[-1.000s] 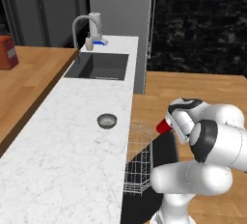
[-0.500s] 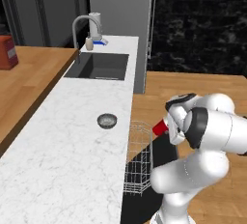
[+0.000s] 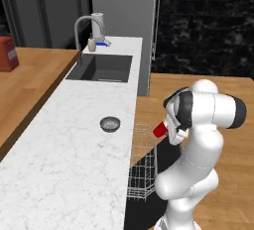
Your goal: Pick up the cup and bowl from the counter, place them in the dishwasher, and close the dishwasher door.
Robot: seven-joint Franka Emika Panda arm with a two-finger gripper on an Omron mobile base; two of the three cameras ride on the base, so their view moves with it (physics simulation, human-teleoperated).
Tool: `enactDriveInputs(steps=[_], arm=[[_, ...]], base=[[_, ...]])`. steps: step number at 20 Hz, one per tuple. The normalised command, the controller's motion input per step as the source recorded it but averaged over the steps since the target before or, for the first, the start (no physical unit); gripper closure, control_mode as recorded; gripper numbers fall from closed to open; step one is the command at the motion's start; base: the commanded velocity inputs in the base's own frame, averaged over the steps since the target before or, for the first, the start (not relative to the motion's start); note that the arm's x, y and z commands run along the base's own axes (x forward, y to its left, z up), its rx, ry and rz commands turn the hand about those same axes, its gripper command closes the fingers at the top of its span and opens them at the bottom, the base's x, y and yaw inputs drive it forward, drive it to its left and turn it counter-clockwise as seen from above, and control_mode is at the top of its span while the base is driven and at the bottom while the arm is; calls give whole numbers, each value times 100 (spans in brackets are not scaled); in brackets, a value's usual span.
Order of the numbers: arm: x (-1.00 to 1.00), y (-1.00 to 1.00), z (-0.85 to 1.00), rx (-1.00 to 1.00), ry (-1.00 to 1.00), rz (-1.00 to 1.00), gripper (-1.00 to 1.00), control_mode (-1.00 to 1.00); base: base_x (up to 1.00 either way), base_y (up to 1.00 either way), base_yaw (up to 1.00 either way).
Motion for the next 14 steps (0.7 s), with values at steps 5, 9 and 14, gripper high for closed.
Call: enactDriveInputs(steps=[5, 9, 14], arm=[[38, 7, -52, -3, 0, 0, 100, -100], [47, 1, -51, 0, 0, 0, 100, -100], [50, 2, -49, 0, 0, 0, 100, -100]], base=[[0, 0, 0], [0, 0, 0], [0, 0, 0]])
